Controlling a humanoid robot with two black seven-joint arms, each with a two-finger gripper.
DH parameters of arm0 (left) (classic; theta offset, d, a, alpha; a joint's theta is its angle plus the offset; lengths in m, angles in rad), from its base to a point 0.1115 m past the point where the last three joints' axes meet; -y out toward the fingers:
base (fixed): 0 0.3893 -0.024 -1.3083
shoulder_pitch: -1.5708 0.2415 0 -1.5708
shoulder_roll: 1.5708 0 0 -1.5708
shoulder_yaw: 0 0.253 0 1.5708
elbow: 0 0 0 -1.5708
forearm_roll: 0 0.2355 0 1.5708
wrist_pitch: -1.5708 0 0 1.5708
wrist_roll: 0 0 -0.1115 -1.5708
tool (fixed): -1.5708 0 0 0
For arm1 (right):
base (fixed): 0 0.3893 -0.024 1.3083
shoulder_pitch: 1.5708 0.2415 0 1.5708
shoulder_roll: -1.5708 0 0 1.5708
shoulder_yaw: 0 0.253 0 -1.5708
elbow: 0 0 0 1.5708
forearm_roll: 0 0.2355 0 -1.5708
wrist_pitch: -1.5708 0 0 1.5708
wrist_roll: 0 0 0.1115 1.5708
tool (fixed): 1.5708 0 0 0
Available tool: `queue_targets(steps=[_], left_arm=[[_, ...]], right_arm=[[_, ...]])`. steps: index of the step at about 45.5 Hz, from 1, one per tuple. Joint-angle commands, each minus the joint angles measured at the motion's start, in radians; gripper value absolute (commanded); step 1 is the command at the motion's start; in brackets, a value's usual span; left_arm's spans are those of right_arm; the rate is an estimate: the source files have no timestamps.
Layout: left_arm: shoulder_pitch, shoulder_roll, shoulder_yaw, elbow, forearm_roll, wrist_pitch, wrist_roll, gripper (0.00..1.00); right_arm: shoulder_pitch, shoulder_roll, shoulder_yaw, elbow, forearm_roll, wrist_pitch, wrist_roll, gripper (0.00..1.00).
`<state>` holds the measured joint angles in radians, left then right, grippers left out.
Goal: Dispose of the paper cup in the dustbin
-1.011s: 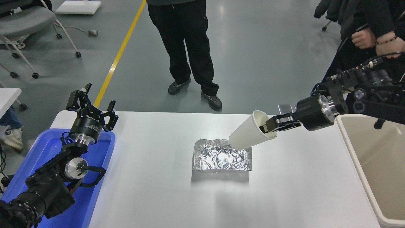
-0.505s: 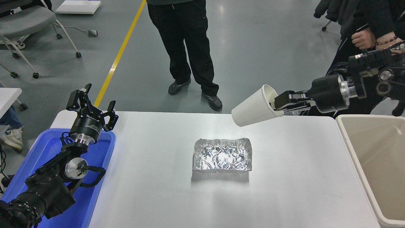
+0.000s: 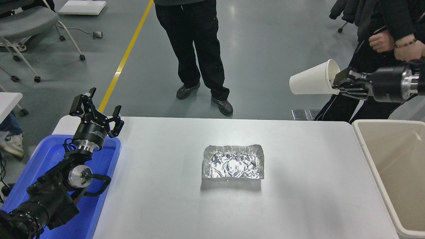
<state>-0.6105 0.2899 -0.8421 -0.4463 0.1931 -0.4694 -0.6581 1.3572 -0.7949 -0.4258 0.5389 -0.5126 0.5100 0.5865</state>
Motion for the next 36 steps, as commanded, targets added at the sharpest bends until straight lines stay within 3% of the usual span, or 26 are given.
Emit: queue_targets(steps=[1,11,25,36], left_arm=[[0.0,0.0,0.0,0.0,0.0,0.0,0.0,1.0],[0.0,0.0,0.0,0.001,0.0,0.0,0.0,1.0],[0.0,0.0,0.0,0.0,0.0,0.0,0.0,1.0],[0.0,0.0,0.0,0.0,0.0,0.0,0.0,1.0]], right_arm=[[-0.164,0.028,0.001,-0.327,0.134,-0.001,-0.01,0.0],[-0.279,0.066,0.007,-0.503,0.178,-0.03,-0.079,0.0],[-0.348,0.072,0.073,-0.514,0.21,-0.206,-0.41,0.0],[-0.394,0.112,0.119,-0.516,0.21,-0.382,-0.562,0.0]])
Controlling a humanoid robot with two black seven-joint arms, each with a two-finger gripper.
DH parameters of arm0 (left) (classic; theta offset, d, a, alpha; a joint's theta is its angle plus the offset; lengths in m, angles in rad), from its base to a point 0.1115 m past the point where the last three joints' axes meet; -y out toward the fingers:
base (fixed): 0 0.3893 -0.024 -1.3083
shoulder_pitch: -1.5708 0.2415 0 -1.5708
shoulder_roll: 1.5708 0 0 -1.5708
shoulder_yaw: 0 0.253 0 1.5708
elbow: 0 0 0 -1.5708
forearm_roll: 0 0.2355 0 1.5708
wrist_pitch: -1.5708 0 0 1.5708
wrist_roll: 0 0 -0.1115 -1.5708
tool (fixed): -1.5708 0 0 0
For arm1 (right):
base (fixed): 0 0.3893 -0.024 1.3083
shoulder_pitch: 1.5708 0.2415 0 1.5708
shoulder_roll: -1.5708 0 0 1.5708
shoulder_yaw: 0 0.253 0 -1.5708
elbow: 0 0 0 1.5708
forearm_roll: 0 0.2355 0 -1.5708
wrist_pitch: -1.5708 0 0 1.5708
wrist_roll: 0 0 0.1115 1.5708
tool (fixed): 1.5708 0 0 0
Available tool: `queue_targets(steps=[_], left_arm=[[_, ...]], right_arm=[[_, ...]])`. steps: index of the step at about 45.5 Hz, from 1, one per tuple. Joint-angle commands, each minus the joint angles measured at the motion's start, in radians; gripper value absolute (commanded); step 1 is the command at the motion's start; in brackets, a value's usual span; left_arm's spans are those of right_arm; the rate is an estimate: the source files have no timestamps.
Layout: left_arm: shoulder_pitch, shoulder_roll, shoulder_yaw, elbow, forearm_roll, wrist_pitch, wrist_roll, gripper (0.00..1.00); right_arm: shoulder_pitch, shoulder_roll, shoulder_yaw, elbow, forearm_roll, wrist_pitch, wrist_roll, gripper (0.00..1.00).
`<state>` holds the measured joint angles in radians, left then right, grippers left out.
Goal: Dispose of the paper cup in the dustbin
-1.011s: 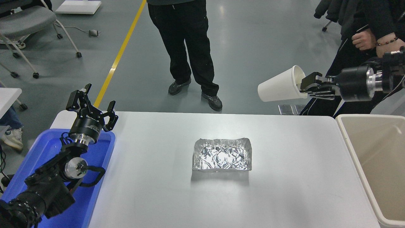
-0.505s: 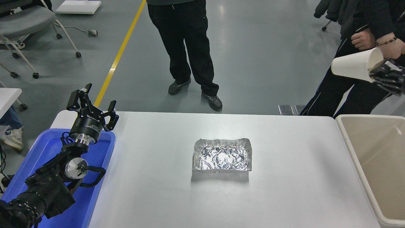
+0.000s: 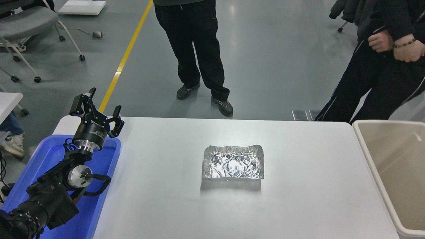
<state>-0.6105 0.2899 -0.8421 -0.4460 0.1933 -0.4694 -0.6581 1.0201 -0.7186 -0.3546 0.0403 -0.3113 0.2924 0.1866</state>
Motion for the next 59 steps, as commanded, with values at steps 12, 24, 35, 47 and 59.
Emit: queue_targets(steps=[12,24,35,47,59], left_arm=[[0.0,0.0,0.0,0.0,0.0,0.0,0.0,1.0],[0.0,0.0,0.0,0.0,0.0,0.0,0.0,1.0],[0.0,0.0,0.0,0.0,0.0,0.0,0.0,1.0],[0.0,0.0,0.0,0.0,0.0,0.0,0.0,1.0],[0.0,0.0,0.0,0.0,0.0,0.0,0.0,1.0]], right_arm=[[-0.173,0.149,0.069,-0.085,0.009,-0.341,-0.176,0.0],[-0.284,0.238,0.078,-0.086,0.011,-0.361,-0.176,0.0],[-0.328,0.314,0.092,-0.086,0.009,-0.375,-0.176,0.0],[-0.357,0.375,0.141,-0.086,0.009,-0.404,-0.177,0.0],[-0.367,0.373,0.143,-0.085,0.011,-0.404,-0.177,0.0]])
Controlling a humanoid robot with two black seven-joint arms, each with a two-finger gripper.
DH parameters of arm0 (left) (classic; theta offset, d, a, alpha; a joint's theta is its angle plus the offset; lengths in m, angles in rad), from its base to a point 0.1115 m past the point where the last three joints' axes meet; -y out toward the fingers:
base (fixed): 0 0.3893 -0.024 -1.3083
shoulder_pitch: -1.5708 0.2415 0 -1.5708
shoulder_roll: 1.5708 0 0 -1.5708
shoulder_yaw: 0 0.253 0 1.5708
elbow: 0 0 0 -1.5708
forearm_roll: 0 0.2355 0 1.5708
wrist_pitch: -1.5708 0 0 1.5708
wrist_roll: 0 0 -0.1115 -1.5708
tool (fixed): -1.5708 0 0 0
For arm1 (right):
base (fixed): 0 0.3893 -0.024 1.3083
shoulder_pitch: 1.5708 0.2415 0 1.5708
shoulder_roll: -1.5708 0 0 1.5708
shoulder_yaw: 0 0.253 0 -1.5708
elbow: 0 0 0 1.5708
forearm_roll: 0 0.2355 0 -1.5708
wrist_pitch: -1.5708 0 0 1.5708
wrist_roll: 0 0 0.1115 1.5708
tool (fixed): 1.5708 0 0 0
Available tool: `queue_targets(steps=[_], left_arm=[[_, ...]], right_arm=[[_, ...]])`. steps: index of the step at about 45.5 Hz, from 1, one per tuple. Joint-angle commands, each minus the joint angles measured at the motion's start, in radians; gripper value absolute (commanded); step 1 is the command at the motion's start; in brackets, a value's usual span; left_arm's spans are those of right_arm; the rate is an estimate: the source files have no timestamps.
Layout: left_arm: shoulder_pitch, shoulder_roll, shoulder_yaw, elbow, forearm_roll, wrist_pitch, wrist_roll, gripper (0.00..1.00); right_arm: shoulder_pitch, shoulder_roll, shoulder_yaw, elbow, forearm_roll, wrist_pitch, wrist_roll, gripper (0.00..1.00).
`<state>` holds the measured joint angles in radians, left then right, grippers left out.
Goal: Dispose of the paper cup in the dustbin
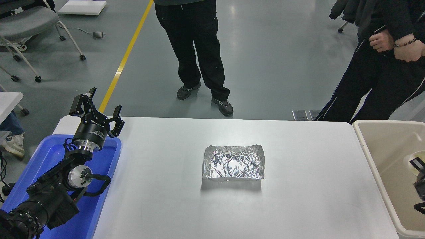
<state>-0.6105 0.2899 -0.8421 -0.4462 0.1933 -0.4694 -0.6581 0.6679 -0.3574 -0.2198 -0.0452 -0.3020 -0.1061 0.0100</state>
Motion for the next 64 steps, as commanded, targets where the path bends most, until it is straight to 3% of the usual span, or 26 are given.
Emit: queue_targets(steps=[1,8,12,14,16,22,42,64], left_arm=[[0.0,0.0,0.0,0.0,0.0,0.0,0.0,1.0],[0.0,0.0,0.0,0.0,0.0,0.0,0.0,1.0],[0.0,0.0,0.0,0.0,0.0,0.0,0.0,1.0],[0.0,0.0,0.0,0.0,0.0,0.0,0.0,1.0],[0.0,0.0,0.0,0.0,0.0,0.0,0.0,1.0],[0.0,0.0,0.0,0.0,0.0,0.0,0.0,1.0],[0.0,0.0,0.0,0.001,0.0,0.0,0.0,1.0],[0.0,0.0,0.0,0.0,0.0,0.0,0.0,1.0]], right_arm=[[-0.014,0.012,0.008,-0.001,0.001,-0.006,-0.001,0.0],[-0.014,0.012,0.008,-0.001,0.001,-0.021,0.001,0.0],[-0.013,0.011,0.008,0.001,0.001,-0.067,0.002,0.49],[-0.011,0.011,0.008,0.002,0.001,-0.089,0.002,0.69],[-0.007,0.011,0.008,0.002,0.001,-0.101,0.002,0.8],[0.002,0.006,0.01,0.004,0.001,-0.11,0.005,0.96],[0.193,-0.052,0.097,0.068,0.003,-0.095,0.005,0.99],[0.447,-0.285,0.555,0.534,0.003,-0.099,0.013,0.99]])
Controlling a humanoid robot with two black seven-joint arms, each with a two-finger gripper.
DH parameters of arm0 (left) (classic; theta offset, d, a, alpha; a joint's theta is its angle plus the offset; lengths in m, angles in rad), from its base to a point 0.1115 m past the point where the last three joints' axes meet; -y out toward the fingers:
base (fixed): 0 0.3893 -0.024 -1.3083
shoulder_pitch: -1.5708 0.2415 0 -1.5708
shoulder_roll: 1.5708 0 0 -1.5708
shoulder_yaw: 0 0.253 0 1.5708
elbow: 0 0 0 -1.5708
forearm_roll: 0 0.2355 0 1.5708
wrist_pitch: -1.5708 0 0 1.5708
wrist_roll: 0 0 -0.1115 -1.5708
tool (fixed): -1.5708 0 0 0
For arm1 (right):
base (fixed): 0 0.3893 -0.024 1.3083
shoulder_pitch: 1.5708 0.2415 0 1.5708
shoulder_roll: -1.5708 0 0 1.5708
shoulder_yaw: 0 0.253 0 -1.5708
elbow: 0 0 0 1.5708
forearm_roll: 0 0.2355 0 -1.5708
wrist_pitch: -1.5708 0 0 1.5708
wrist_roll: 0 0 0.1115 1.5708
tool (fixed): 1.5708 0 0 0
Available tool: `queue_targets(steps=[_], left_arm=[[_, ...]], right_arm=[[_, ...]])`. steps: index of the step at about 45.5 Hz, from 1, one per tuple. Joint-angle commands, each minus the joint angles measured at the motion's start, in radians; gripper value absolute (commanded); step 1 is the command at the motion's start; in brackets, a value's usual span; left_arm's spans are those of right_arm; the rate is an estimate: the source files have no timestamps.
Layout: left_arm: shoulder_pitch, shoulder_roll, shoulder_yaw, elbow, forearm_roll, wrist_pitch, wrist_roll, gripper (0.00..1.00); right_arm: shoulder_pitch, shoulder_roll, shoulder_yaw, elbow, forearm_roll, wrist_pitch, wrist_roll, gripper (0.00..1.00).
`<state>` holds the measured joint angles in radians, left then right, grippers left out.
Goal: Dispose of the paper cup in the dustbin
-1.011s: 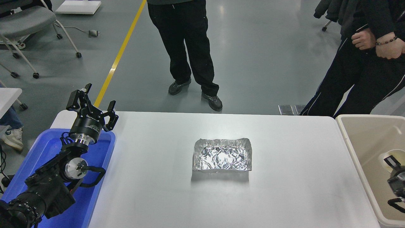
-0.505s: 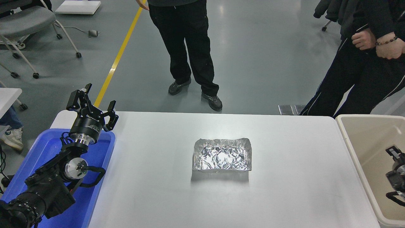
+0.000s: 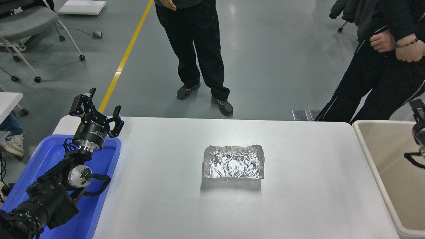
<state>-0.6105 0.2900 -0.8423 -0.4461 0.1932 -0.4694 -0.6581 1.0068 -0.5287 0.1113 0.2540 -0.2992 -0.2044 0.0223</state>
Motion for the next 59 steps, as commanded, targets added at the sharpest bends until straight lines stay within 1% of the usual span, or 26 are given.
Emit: queue_targets(steps=[1,8,15,23,32,40,45,53,59], left_arm=[[0.0,0.0,0.0,0.001,0.0,0.0,0.0,1.0],[0.0,0.0,0.0,0.0,0.0,0.0,0.0,1.0],[0.0,0.0,0.0,0.0,0.0,0.0,0.0,1.0],[0.0,0.0,0.0,0.0,0.0,0.0,0.0,1.0],[0.0,0.0,0.0,0.0,0.0,0.0,0.0,1.0],[0.0,0.0,0.0,0.0,0.0,0.0,0.0,1.0],[0.0,0.0,0.0,0.0,0.0,0.0,0.0,1.0],[0.0,0.0,0.0,0.0,0.0,0.0,0.0,1.0],[0.0,0.0,0.0,0.001,0.0,0.0,0.0,1.0]], right_arm=[[0.108,-0.12,0.258,0.255,0.0,-0.001,0.001,0.99],[0.095,-0.139,0.522,0.372,0.0,0.007,0.002,0.99],[0.059,-0.137,0.646,0.467,0.0,0.031,0.011,0.99],[0.009,-0.128,0.679,0.507,0.0,0.036,0.031,0.99],[-0.092,-0.093,0.706,0.57,0.0,0.102,0.134,0.99],[-0.197,-0.033,0.83,0.576,0.0,0.132,0.139,0.99],[-0.269,0.004,0.861,0.576,0.0,0.187,0.151,0.99],[-0.401,0.065,0.897,0.571,-0.003,0.267,0.272,0.99],[-0.465,0.096,0.897,0.57,-0.003,0.27,0.304,0.99]])
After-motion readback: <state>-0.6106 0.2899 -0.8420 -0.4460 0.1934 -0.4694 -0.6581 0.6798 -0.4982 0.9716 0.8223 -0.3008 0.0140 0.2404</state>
